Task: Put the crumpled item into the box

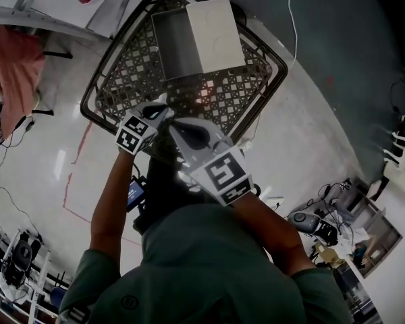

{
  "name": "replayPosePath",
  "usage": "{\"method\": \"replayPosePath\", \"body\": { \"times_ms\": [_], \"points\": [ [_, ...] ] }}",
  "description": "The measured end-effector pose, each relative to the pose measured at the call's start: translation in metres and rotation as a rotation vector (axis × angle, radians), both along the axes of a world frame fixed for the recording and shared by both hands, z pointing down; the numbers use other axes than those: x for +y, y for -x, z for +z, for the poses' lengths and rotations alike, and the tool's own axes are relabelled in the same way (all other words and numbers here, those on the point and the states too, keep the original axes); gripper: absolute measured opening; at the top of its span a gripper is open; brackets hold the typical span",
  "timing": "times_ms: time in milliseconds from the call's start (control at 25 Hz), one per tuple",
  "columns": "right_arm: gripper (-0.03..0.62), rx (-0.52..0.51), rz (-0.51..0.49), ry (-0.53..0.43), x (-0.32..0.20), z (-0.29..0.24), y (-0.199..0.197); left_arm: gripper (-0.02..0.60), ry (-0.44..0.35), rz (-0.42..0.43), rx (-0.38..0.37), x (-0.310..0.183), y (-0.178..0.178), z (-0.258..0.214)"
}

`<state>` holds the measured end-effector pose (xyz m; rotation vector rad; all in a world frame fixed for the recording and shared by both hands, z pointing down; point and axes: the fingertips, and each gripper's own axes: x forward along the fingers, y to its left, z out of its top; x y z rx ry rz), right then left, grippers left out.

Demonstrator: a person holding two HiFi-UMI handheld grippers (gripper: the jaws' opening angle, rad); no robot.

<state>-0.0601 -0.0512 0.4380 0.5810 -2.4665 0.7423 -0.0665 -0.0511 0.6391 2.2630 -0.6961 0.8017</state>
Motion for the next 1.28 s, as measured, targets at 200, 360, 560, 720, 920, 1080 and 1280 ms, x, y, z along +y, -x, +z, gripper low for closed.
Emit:
{"method": "replayPosePath", "body": {
  "times_ms": [200,360,560,720,920,1080,1280],
  "points": [
    [0.006,0.008,0.018,0.014,-0.003,0.007,-0.009,0.003,0.001,0.009,0.007,-0.005,-0.008,0.004],
    [0.005,0.012,0.018,0.018,0.0,0.009,-0.01,0.003,0.0,0.001,-0.002,-0.007,-0.005,0.007],
    [0.005,0.016,0.011,0.025,0.002,0.014,-0.007,0.003,-0.006,-0.031,-0.019,-0.01,0.007,0.013],
    [0.005,0.019,0.003,0.033,0.005,0.018,-0.005,0.003,-0.013,-0.077,-0.035,-0.013,0.019,0.017],
    [0.006,0.026,-0.002,0.039,0.002,0.024,-0.003,0.003,-0.031,-0.121,-0.073,-0.018,0.03,0.026],
    [0.005,0.028,0.002,0.04,0.0,0.027,-0.002,0.003,-0.05,-0.147,-0.102,-0.021,0.037,0.032],
    [0.006,0.033,0.002,0.045,0.004,0.029,0.0,0.003,-0.065,-0.167,-0.124,-0.022,0.042,0.036]
  ]
}}
